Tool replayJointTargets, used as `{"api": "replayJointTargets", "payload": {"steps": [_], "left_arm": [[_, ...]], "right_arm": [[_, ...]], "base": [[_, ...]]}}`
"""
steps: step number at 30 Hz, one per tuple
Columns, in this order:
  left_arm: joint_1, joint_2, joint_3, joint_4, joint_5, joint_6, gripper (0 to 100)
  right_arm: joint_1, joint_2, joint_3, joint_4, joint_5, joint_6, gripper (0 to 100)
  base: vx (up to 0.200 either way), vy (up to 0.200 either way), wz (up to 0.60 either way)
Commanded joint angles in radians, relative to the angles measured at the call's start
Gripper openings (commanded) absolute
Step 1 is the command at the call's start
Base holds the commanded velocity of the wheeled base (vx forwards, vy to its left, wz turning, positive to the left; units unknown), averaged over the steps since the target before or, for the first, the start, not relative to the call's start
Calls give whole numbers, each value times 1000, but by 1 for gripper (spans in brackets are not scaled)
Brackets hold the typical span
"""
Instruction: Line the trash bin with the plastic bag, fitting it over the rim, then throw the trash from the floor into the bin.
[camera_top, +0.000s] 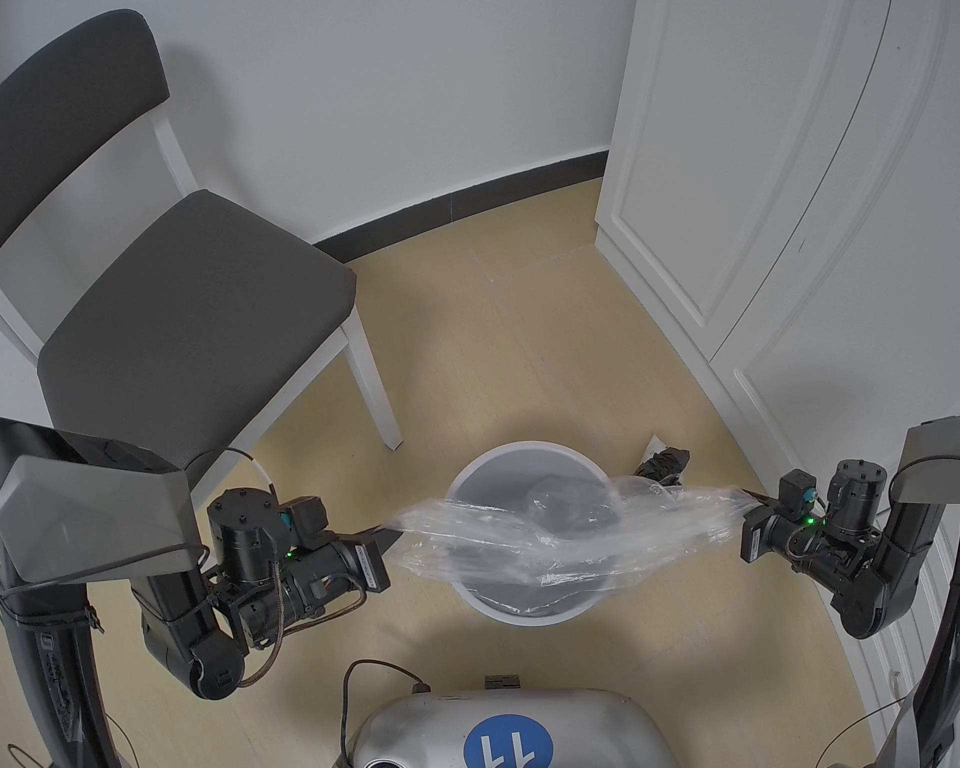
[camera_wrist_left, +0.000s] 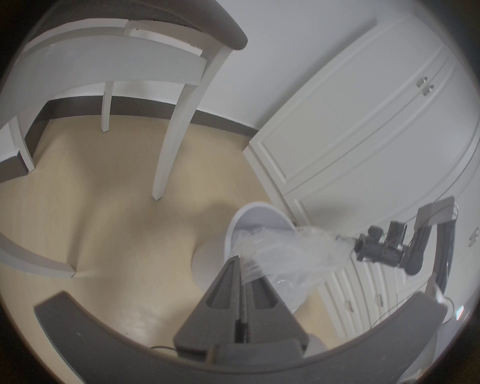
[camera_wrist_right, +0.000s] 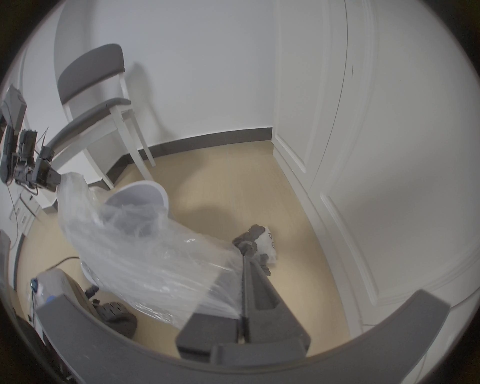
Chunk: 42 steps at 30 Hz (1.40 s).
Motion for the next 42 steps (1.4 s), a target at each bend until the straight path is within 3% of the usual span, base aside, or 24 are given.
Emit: {"api": "replayJointTargets", "payload": {"steps": [1, 8, 19, 25, 42], "left_arm": [[22, 26, 50, 5, -10, 35, 0], [28, 24, 74, 82, -12, 49, 0], [23, 26, 117, 87, -15, 52, 0], [26, 40, 183, 87, -61, 148, 0], [19, 158, 217, 94, -66, 251, 0]], "right_arm": [[-37, -13, 35, -17, 7, -31, 0], [-34, -7, 70, -17, 21, -67, 0], [-26, -7, 136, -17, 72, -126, 0], [-28, 6, 188, -17, 90, -217, 0], [-36, 59, 259, -17, 92, -358, 0]], "base": [[0, 0, 0], [0, 0, 0], [0, 0, 0], [0, 0, 0], [0, 0, 0]]}}
